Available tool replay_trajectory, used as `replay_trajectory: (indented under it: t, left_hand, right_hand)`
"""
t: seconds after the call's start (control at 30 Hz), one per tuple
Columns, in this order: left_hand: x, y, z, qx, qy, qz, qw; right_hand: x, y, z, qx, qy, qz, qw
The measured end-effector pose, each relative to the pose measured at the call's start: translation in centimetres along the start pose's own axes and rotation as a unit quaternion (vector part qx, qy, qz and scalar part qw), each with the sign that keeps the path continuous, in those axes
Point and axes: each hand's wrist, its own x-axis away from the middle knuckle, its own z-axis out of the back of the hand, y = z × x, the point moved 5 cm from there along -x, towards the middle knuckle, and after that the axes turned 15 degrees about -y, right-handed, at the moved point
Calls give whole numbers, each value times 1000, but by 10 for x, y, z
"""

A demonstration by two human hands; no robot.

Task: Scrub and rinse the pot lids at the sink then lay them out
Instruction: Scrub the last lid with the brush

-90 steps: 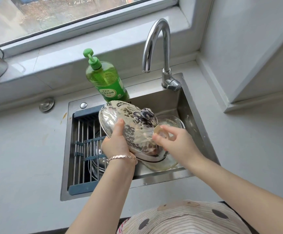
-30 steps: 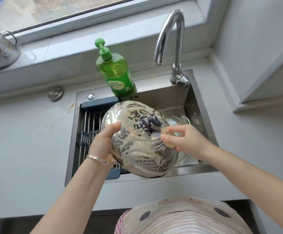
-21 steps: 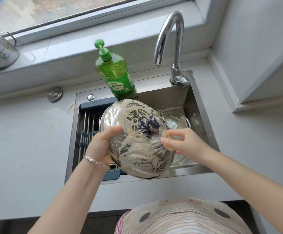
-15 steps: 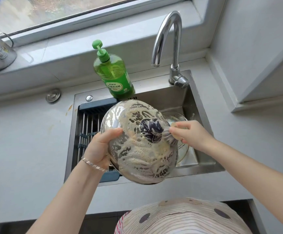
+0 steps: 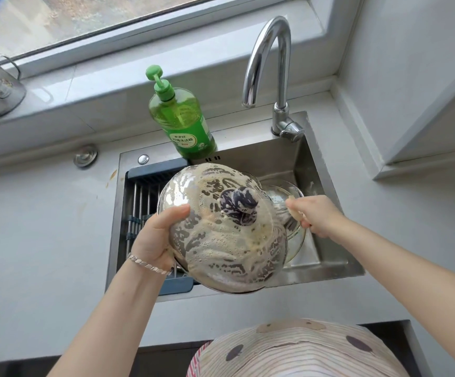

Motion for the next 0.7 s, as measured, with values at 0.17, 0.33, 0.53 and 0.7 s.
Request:
replay_trajectory:
  t: [0.17,0.33,0.53,0.7]
  left_hand:
    - [1,8,4,73,111,-88,987]
    - [-3,10,5,70,153,-125,978]
    - [-3,7,-5,0,142,-94,985]
    - [-7,8,-17,-102,182,-87,974]
  right_hand:
    - [18,14,-26,-114,-55,22,992]
    - [31,8,-40,-154,-60,56,985]
    - [19,4,-25,-138,18,11,990]
    - [39,-15,-52,57,-76,88,992]
